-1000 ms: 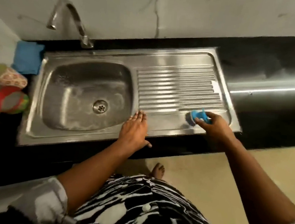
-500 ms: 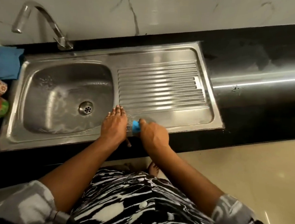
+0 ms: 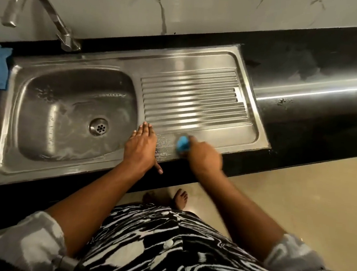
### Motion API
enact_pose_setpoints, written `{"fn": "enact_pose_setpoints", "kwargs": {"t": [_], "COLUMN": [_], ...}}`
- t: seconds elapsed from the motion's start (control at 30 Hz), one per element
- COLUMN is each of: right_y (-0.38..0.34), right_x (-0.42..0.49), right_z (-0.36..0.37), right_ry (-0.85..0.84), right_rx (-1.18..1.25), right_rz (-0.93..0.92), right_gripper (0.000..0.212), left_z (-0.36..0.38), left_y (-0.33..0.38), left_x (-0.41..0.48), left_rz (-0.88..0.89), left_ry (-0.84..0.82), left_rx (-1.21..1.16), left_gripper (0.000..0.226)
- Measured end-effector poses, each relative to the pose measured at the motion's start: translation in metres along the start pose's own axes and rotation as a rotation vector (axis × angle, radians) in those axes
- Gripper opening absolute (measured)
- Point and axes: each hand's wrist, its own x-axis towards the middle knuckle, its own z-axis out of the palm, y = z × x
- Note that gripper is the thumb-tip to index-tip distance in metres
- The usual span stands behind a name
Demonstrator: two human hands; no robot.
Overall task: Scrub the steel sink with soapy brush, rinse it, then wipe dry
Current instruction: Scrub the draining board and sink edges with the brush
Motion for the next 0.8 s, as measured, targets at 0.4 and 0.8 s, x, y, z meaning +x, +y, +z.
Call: {"fn": "enact_pose_setpoints", "kwargs": {"t": [0.4,0.8], "right_y": [0.146,0.048], "right_x": [0.021,0.028], "right_z": [-0.042,-0.038], "right_ry": [0.199,-0.07], "right_rx": [-0.099,-0.202], "right_rz": [0.375,-0.107], "right_gripper": [0.029,0.046], "left_z": [0.012,0.006], "left_y": [-0.018,0.007], "left_x": [-0.019,-0.009], "left_rz": [0.048,-0.14], "left_ry": [0.084,-0.003], "left_rx": [-0.033,-0.003], "left_gripper": [0.169,0.18]}}
